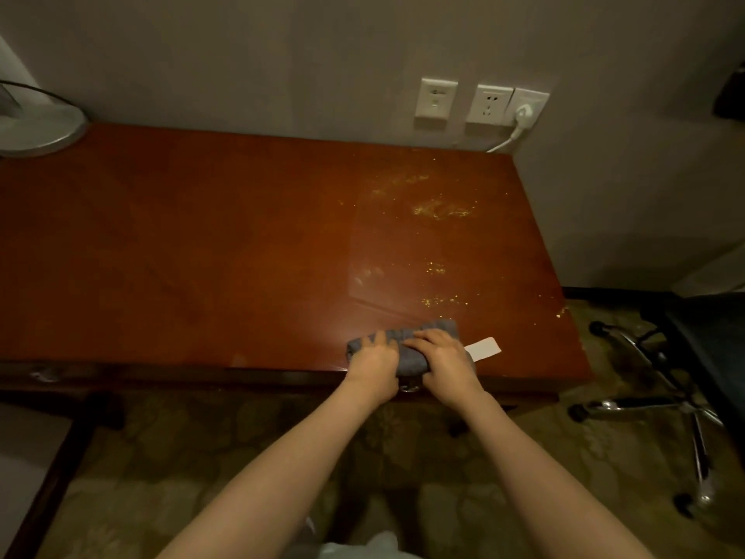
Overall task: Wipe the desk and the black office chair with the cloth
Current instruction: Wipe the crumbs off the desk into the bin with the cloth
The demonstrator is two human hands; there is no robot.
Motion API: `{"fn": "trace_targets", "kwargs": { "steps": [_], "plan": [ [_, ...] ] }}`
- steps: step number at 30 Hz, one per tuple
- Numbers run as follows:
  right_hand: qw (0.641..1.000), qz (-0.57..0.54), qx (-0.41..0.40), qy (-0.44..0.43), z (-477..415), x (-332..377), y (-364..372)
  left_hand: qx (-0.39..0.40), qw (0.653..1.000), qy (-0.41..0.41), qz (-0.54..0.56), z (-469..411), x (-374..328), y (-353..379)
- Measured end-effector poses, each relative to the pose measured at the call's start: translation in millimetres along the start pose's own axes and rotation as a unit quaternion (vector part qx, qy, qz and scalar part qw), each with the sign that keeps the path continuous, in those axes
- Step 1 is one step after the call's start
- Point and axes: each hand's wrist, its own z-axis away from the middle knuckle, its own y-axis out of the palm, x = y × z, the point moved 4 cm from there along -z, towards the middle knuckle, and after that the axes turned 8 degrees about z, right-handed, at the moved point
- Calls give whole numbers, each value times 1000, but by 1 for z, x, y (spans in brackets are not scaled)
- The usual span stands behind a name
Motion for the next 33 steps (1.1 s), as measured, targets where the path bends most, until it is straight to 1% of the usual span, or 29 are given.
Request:
{"fn": "trace_targets", "kwargs": {
  "steps": [5, 7, 10, 17, 22, 26, 33],
  "plan": [
    [999, 26, 11, -34, 3, -1, 3, -44, 999, 19, 2, 3, 9, 6],
    [999, 36, 0, -27, -1, 2, 6, -62, 998, 22, -16, 1, 14, 8],
    [1000, 30, -8, -4, -19, 9, 6, -74, 997, 16, -12, -14, 25, -1],
    [1000, 17, -12, 15, -92, 10, -6, -73, 997, 24, -4, -79, 57, -41],
    [999, 21, -17, 28, -147, 3, -18, -82, 996, 33, -3, -123, 70, -74],
    [999, 17, -18, 36, -195, -2, -33, -69, 997, 38, -11, -164, 81, -104],
    [998, 23, -29, 48, -266, -12, -51, -71, 997, 39, -14, -227, 98, -144]
  ]
}}
